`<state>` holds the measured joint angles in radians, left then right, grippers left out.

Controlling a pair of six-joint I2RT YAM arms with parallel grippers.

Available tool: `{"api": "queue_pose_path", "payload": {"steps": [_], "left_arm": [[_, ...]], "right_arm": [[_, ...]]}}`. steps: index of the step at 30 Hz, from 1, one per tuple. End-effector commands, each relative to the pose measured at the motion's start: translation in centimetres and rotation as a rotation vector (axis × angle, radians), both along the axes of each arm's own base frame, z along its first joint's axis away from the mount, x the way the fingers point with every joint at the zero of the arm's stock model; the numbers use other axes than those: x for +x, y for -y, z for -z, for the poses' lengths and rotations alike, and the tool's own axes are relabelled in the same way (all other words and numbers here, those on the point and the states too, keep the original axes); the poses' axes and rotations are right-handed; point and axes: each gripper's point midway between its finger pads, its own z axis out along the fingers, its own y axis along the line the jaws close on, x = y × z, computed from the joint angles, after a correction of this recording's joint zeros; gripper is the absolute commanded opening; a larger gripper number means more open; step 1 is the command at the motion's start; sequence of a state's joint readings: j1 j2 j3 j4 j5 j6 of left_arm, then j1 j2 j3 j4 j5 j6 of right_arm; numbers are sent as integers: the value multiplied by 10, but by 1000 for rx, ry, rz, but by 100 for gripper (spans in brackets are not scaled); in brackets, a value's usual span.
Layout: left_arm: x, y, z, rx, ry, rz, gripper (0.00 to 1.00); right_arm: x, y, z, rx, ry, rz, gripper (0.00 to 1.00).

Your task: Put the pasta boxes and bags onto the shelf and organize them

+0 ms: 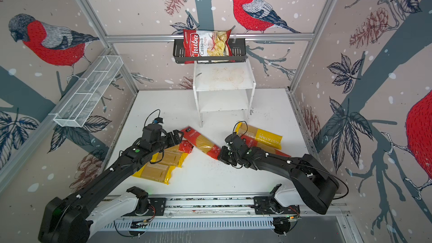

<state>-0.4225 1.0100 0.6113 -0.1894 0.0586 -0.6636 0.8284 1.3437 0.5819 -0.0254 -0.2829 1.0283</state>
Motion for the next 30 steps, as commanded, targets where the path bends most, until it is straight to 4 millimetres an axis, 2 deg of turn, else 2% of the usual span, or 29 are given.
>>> {"api": "queue_pose_path", "payload": {"steps": [1,4,8,12,15,18,22,23,27,29,30], "left_arm": [[-1,2,2,-7,1,-32,86],[-12,11,10,-19,-18,-21,85],[-28,36,20,-66,-38,10,85],[-41,64,25,-141,-49,54,84],[-48,76,35,-135,-67,81,83],[-50,75,49,-89,-104,84,83],[-43,66,50,-57,-92,49,82],[-40,62,49,-63,-94,43,81],[-30,45,48,-66,-103,14,79],[-25,38,44,-33,-84,13,79],[-24,37,41,-17,-76,19,79]], "right_arm": [[3,-3,-21,8,112,-130,14],[26,6,-35,-14,182,-125,29],[62,4,-35,-40,244,-108,41],[92,-11,-26,-13,273,-54,42],[104,-25,-11,14,233,-38,41],[97,-43,1,56,177,-65,39],[66,-62,9,94,108,-132,36],[53,-68,10,97,92,-158,35],[6,-90,2,127,53,-273,34],[-3,-92,-5,144,47,-295,35],[2,-88,-7,141,55,-283,37]]}}
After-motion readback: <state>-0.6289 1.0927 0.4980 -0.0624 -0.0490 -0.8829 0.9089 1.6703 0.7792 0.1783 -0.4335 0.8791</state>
